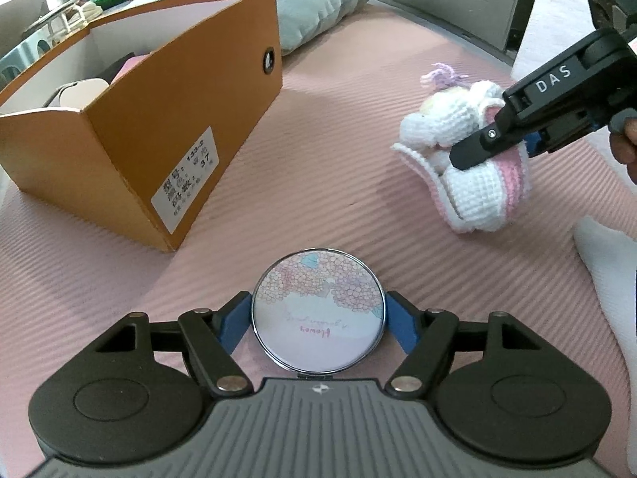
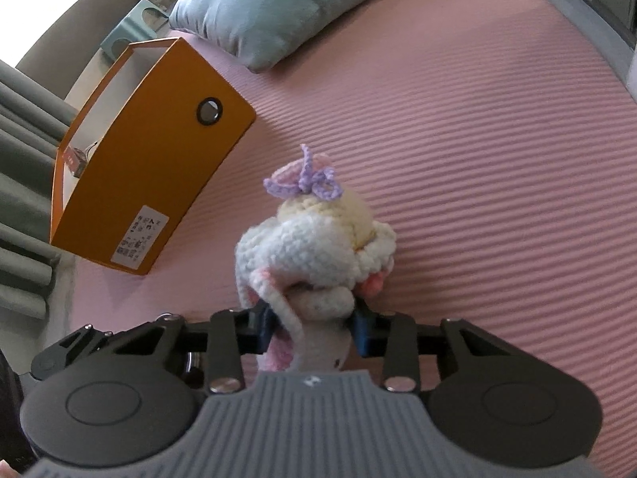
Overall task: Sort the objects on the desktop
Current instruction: 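Carry the mirror compact and bunny over the shoebox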
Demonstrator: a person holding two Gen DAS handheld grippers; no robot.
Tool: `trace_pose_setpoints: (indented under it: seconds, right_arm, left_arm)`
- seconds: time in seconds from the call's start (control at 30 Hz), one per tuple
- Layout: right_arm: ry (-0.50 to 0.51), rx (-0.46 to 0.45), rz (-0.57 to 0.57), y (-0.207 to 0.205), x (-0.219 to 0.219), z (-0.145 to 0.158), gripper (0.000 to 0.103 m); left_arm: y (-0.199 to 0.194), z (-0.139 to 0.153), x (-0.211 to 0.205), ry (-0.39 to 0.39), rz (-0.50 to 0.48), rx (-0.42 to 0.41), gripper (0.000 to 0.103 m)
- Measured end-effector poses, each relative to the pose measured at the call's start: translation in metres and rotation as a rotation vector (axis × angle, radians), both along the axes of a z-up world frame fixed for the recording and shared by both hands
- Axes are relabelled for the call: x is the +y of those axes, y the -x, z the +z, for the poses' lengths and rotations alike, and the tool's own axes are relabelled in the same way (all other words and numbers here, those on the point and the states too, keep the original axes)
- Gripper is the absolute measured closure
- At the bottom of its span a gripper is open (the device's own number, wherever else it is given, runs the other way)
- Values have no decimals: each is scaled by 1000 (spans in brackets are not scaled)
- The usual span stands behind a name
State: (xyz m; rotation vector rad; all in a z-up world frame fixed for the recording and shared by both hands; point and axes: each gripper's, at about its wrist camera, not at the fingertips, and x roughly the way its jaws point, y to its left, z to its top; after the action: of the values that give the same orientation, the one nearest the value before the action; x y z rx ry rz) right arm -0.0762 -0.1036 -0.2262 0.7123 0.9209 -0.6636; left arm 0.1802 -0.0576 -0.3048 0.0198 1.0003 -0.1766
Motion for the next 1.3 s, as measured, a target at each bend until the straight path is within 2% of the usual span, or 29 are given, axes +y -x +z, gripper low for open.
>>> trace_pose_setpoints:
  seconds: [0.1, 0.17, 0.33, 0.47, 0.57, 0.7, 0.87, 1.0, 1.2, 1.3]
  right_arm:
    - [0, 1, 18, 0, 0, 1, 64]
    - [2, 5, 27, -1, 0, 2, 64]
    - [25, 3, 49, 0, 0, 13, 65]
    - [52, -21, 70, -5, 4, 29, 65]
    - [121, -20, 122, -18, 12, 54, 65]
    - [247, -38, 221, -42, 28, 113, 65]
    - [382, -116, 296, -67, 54, 207, 65]
    - [462, -201, 314, -83, 77, 280, 65]
    - [575, -271, 349, -108, 112, 372, 65]
    - [623, -288, 365, -117, 131, 406, 65]
  left_arm:
    - [6, 12, -9, -38, -77, -34, 19]
    - [8, 24, -11, -30, -118, -52, 19]
    - [4, 67, 2, 19, -123, -72, 19]
    - [-12, 125, 17, -10, -159, -115, 19]
    - [-22, 182, 31, -56, -218, -144, 19]
    - [-28, 256, 44, -127, -283, -195, 19]
    - [-26, 338, 66, -97, -237, -259, 19]
    - [-31, 373, 83, -84, -156, -343, 19]
    - [-27, 420, 113, 33, 22, -463, 19]
    - [-23, 444, 133, 88, 108, -500, 19]
